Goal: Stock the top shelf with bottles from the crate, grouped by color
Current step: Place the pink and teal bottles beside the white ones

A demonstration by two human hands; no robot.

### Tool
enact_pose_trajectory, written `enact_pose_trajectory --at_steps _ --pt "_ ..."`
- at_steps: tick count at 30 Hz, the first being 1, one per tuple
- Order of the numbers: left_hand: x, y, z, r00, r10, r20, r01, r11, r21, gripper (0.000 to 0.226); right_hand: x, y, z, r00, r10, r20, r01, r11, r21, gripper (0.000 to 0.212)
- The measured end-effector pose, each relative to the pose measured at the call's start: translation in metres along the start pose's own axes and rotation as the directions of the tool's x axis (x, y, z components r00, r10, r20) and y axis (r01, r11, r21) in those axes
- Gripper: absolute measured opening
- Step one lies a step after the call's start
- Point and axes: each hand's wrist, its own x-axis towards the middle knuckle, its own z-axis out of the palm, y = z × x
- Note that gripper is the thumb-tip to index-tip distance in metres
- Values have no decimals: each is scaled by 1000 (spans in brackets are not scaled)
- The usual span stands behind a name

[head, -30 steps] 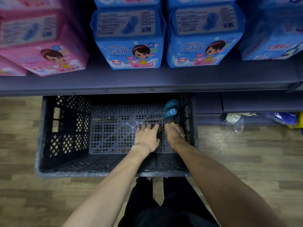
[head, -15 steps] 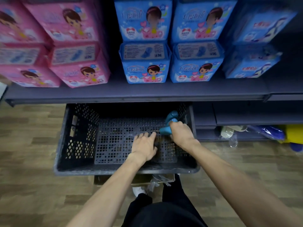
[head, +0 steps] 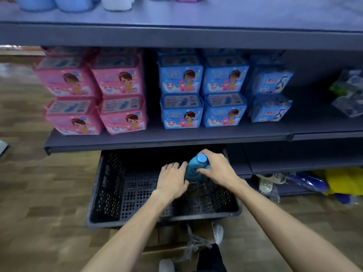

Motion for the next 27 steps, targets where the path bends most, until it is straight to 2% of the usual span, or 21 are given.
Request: enact_pose_trajectory --at_steps 5,11,15,18,27 --pt "-3 -6 -36 984 80 -160 -76 997 31 57 -3 -26 -27 991 -86 -107 92 994 57 45" --pt "-5 -16 -81 926 155 -345 -147 988 50 48 -3 -62 -68 960 -199 -196 212 976 48 42" --pt "-4 -20 -114 886 207 -415 -155 975 158 51 -2 -83 -96 932 -275 -237 284 959 5 42" --pt "1 -22 -135 848 272 -454 -171 953 250 44 2 -97 -110 905 -295 -305 315 949 16 45" --pt "17 -17 -212 723 344 -599 -147 924 354 26 8 -132 -162 831 -343 -439 396 918 32 47"
